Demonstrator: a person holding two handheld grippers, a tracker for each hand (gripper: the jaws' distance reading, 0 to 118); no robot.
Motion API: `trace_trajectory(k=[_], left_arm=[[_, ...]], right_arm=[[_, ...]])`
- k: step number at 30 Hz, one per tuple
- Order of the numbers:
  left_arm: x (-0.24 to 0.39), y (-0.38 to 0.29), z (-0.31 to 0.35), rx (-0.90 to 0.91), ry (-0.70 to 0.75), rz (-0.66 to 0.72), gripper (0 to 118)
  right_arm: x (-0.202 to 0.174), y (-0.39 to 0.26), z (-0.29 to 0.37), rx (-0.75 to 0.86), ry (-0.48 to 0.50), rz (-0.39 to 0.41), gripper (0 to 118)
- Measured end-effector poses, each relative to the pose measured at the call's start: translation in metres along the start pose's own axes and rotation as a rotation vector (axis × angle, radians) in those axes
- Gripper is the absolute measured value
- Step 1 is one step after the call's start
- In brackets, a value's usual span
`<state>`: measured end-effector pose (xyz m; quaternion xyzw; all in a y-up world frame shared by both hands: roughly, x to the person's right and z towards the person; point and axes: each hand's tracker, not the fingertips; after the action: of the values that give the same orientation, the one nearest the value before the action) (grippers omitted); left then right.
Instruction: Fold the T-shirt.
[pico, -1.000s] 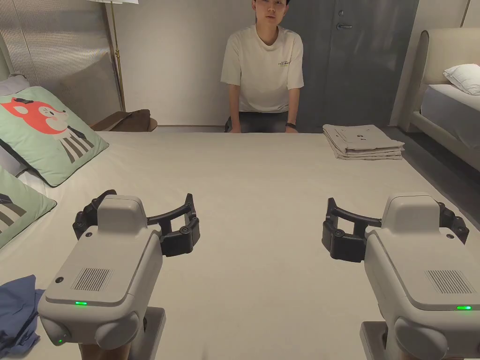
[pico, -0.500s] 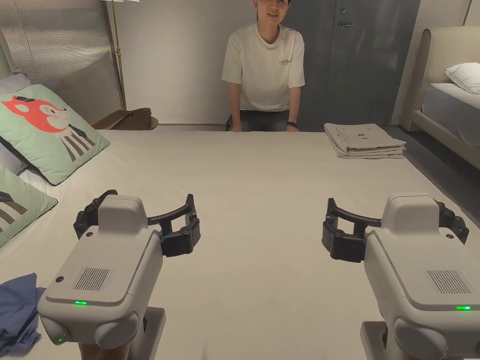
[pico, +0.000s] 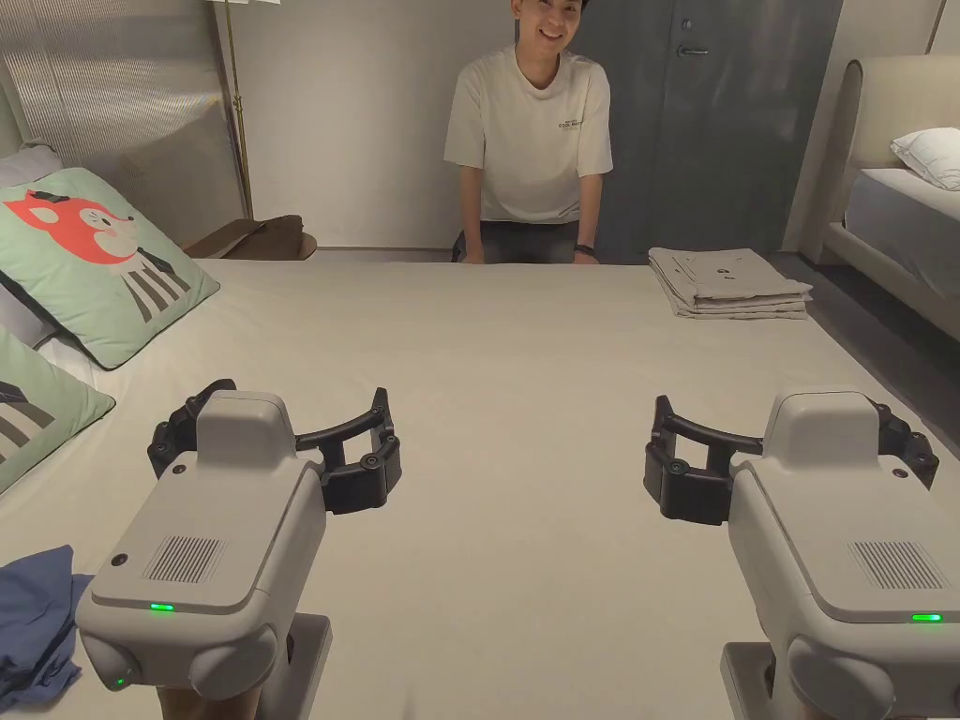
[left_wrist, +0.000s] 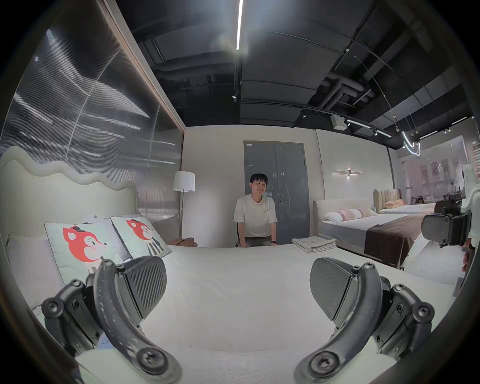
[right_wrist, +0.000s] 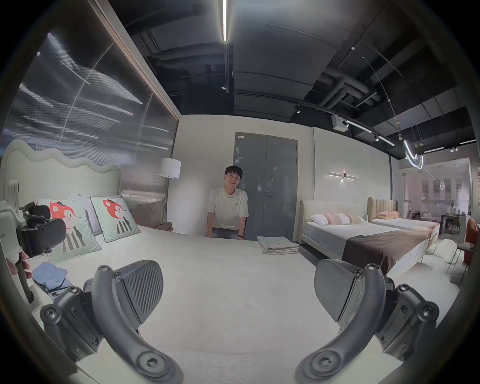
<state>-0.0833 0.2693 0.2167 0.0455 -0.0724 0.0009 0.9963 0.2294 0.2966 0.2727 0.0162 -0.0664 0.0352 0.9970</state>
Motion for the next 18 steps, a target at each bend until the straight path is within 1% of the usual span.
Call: trace_trajectory(k=[18], left_arm=[[-0.0024,-0.0025,0.0004,-0.007,0.000,-0.001,111]], right_arm=[[-0.0021,0.0001,-0.0004,0.000,0.007,-0.003,115]])
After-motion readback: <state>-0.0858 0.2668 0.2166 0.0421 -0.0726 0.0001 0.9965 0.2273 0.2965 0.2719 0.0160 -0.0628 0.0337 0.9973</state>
